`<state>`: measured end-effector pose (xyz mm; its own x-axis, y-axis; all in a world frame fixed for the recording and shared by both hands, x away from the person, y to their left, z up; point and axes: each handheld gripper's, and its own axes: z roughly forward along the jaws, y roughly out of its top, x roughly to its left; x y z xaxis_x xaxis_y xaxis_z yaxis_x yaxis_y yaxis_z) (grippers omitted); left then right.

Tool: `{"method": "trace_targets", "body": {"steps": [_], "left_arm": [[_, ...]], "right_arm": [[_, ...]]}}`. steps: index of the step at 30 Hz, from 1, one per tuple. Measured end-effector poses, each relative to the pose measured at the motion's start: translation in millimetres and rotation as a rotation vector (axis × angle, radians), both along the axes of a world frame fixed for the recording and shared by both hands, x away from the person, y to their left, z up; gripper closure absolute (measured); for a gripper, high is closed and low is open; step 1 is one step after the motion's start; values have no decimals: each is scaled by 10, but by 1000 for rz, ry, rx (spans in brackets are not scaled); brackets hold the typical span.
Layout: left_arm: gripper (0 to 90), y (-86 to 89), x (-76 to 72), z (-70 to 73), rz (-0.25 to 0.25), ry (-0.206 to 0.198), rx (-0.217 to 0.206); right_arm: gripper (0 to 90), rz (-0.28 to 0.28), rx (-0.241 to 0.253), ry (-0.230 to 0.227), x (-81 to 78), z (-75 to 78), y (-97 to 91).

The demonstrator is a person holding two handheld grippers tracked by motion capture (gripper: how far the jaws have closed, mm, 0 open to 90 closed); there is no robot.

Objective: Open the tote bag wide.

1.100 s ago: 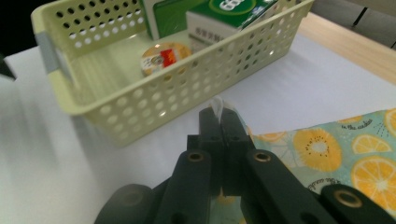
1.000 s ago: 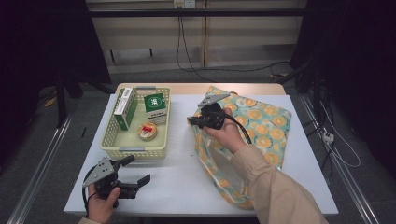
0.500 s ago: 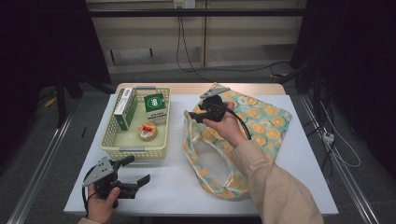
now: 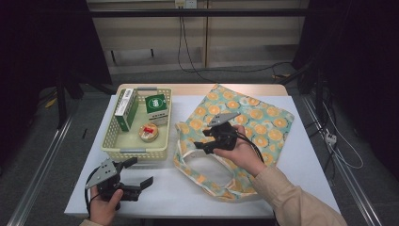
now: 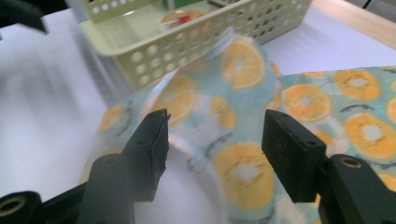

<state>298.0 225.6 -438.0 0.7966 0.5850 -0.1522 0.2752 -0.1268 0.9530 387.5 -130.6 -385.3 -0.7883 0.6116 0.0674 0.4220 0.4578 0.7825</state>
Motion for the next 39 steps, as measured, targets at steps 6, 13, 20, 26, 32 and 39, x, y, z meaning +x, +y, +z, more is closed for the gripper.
{"method": "trace_targets", "body": {"steps": [6, 13, 20, 26, 32, 39], "left_arm": [[44, 4, -5, 2, 1, -1, -2], [44, 4, -6, 5, -1, -4, -3], [45, -3, -5, 0, 0, -2, -1], [45, -8, -7, 1, -2, -1, 1], [44, -8, -3, -1, -3, -1, 3], [44, -9, -9, 1, -2, -2, 1]], "right_arm": [[412, 58, 14, 28, -243, -85, 72], [372, 95, 5, 55, -422, -220, 101], [359, 117, 9, 65, -575, -288, 75], [375, 157, -3, 97, -730, -381, 84], [438, 184, -29, 100, -811, -431, 117], [657, 175, -42, 81, -802, -406, 116]]}}
